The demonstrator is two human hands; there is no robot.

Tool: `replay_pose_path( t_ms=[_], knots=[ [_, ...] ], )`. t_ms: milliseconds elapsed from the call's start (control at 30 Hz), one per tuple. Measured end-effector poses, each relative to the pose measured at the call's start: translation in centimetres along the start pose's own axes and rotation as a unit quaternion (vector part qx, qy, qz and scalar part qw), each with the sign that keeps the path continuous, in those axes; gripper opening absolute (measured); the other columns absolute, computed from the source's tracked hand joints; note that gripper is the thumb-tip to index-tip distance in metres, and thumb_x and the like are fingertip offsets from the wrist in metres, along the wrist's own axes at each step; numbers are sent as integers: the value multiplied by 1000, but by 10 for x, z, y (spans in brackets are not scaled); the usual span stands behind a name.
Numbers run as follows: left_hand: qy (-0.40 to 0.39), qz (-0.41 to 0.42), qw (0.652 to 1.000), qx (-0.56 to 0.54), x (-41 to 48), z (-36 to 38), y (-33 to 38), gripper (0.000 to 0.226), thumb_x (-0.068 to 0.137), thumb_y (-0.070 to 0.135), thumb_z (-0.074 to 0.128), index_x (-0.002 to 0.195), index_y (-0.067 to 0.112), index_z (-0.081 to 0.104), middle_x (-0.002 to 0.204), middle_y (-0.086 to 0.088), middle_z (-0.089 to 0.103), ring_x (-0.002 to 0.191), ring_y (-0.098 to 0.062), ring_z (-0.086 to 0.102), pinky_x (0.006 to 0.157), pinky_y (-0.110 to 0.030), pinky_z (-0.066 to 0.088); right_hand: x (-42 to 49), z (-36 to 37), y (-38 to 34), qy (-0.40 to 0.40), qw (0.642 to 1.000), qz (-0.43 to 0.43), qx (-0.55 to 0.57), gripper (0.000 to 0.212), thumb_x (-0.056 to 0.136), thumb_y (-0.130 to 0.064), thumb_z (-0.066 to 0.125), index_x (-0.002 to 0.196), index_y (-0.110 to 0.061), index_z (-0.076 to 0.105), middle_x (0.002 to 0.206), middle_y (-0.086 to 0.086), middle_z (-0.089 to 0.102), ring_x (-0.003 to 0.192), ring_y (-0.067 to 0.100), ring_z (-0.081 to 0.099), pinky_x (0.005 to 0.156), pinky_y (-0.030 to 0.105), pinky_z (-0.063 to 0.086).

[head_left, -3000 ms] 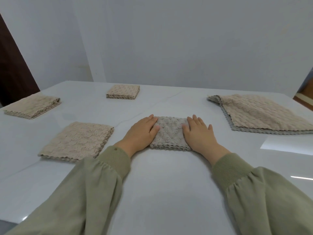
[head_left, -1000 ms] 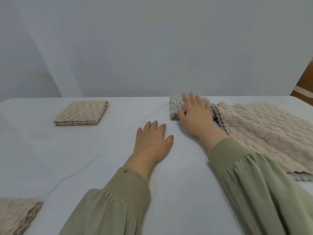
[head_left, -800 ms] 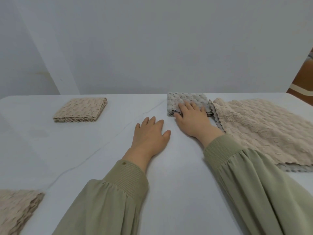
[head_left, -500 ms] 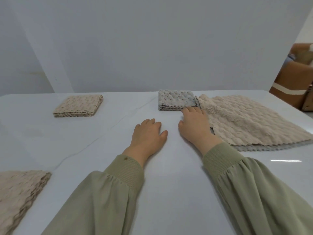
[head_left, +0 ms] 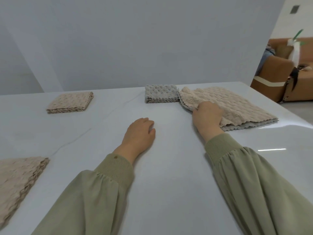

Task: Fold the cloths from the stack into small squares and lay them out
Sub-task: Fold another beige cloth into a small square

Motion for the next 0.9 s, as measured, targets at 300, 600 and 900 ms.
replay_pose_path(
  t_ms=[300,600,900],
  knots=[
    [7,-5,1000,-2,-5,0,-3,41,98,26,41,138,15,45,148,-3,37,138,-17,29,110,-27,21,-29,-66,10,340,918,-11,202,20,89,-11,43,83,-4,60,107,12,60,103,30,49,92,43,31],
    [24,-3,1000,-17,-2,3,-9,40,97,25,43,135,17,49,147,-1,40,136,-16,31,109,-26,22,-12,-8,14,-5,999,26,-20,39,90,-24,48,125,-9,43,122,12,56,121,31,43,106,57,21],
    [262,-146,879,-369,-29,-47,-75,25,89,2,47,100,14,67,104,-2,66,104,-19,59,92,-25,42,-95,-100,-89,266,818,-354,367,28,72,-2,54,99,-5,49,115,25,55,110,32,46,99,50,38]
  ],
)
Point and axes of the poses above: each hand's wrist, its own x-axis towards the middle knuckle, its own z-axis out of the palm, y = z × x, the point moved 8 cm from there along x, towards the middle knuckle
